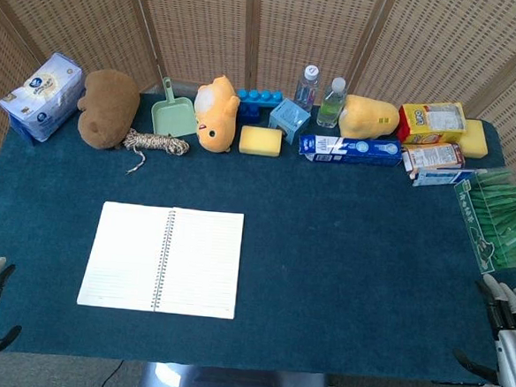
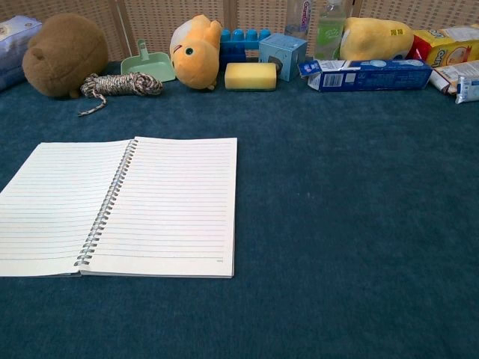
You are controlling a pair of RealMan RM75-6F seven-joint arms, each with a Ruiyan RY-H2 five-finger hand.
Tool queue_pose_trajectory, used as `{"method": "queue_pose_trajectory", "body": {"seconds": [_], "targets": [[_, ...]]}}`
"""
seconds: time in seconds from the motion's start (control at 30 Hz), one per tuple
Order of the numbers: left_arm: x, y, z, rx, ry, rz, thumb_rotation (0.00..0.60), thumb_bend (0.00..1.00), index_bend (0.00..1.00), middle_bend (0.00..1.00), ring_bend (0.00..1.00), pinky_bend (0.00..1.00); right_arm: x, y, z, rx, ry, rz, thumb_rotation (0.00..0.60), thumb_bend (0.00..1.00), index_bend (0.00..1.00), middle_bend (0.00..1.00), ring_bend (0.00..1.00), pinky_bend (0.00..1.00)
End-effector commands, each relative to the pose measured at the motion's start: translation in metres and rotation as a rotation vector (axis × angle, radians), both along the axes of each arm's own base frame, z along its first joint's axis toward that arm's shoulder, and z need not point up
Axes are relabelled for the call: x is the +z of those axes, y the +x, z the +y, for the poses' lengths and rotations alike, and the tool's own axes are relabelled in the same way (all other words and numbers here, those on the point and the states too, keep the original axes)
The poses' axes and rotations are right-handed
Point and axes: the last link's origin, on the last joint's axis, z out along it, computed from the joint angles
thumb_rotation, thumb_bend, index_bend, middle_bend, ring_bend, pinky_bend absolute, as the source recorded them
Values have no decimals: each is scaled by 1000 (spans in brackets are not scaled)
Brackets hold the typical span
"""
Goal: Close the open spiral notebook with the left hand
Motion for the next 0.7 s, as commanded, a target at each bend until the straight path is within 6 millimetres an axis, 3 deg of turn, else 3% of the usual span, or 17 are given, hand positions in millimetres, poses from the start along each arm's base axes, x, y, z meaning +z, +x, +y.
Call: {"method": "queue_pose_trajectory", "body": {"seconds": [0.03, 0.47, 0.7], "targets": [[0, 0, 0, -1, -3, 1, 600, 144, 0, 0, 0, 0, 0, 0, 0, 0, 0, 0, 600, 0, 0, 0, 0, 0], [-5, -1, 1, 16, -76, 18, 600, 146, 0, 0, 0, 0, 2, 0, 0, -5, -3, -11, 600, 0, 0, 0, 0, 0], [-12, 6, 20, 2, -239, 89, 600, 147, 0, 0, 0, 0, 2, 0, 0, -10, 4, -18, 600, 0, 0, 0, 0, 0]]}}
